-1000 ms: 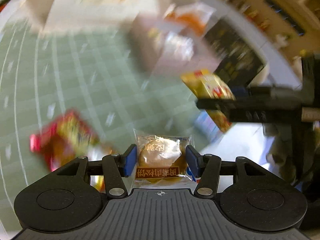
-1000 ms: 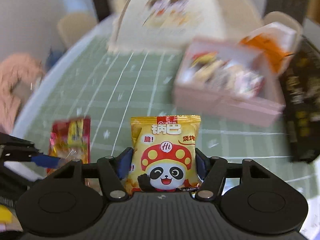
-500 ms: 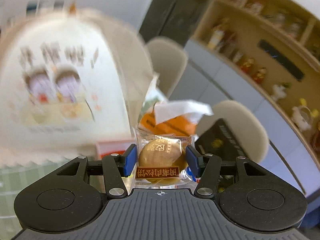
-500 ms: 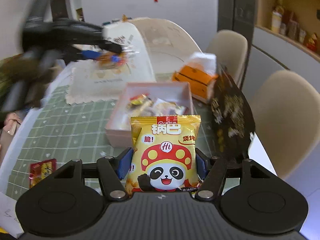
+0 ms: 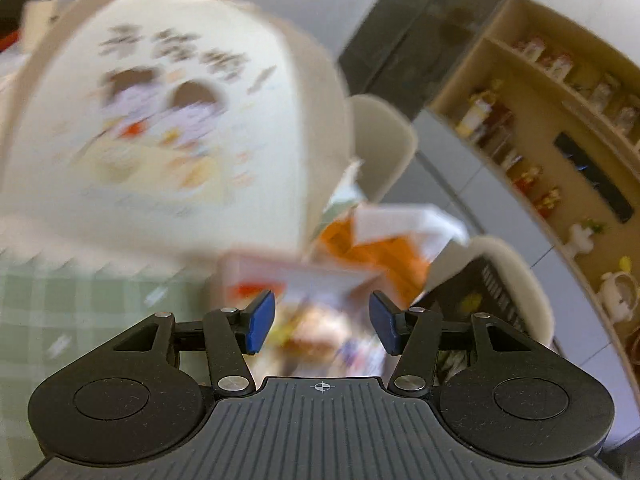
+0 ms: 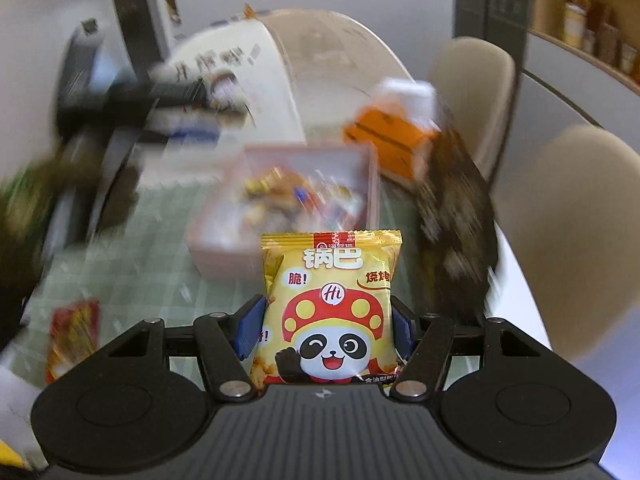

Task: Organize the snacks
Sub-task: 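Carry both packets over the pink box and open both grippers, then grasp the red chicken snack packet with the left gripper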

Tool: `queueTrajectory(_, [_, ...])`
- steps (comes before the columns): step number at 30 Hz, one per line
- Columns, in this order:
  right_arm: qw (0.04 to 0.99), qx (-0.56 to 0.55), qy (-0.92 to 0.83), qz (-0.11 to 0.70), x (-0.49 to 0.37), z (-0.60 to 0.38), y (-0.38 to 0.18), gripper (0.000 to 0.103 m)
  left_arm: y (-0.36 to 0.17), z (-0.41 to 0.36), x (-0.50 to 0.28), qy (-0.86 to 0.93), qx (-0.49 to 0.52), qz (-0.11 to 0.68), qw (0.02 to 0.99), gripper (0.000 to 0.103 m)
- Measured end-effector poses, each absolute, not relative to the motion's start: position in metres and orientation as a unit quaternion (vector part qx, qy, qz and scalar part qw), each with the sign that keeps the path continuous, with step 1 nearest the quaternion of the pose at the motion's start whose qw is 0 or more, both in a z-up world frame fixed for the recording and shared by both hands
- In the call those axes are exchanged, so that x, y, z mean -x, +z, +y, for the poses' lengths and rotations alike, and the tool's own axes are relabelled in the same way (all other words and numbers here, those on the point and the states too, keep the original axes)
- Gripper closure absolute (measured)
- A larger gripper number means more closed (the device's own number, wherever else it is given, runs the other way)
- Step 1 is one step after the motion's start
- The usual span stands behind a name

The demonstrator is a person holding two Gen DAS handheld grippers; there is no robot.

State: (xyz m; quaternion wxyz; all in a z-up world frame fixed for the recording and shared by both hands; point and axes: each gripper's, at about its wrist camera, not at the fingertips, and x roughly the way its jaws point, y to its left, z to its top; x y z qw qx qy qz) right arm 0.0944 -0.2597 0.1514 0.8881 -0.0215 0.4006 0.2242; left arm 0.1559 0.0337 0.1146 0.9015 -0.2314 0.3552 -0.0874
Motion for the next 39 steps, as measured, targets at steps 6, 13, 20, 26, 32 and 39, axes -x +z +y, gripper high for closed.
queueTrajectory(6, [0.902, 0.007, 0.216, 0.373, -0.199, -0.204, 0.159, 0.028, 0.098, 0.080, -0.077, -0.035, 0.260, 0.394, 0.881, 0.045])
queueTrajectory(13, [0.888, -0.010, 0.207, 0.410, -0.159, -0.196, 0.123, 0.028, 0.091, 0.168, 0.040, 0.113, 0.293, 0.409, 0.857, 0.045])
queueTrajectory(20, [0.855, 0.035, 0.216, 0.470, -0.062, -0.190, 0.068, 0.028, 0.063, 0.197, 0.106, 0.123, 0.370, 0.431, 0.814, 0.045])
queueTrajectory(26, [0.848, 0.032, 0.208, 0.486, -0.025, -0.185, 0.060, 0.028, 0.051, 0.165, 0.073, 0.064, 0.331, 0.467, 0.817, 0.044])
queueTrajectory(32, [0.859, 0.078, 0.196, 0.467, -0.007, -0.189, 0.073, 0.027, 0.045, 0.120, 0.027, -0.008, 0.296, 0.467, 0.833, 0.044])
queueTrajectory(39, [0.847, 0.096, 0.196, 0.485, -0.012, -0.209, 0.056, 0.027, 0.061, 0.086, -0.008, -0.016, 0.267, 0.421, 0.867, 0.047])
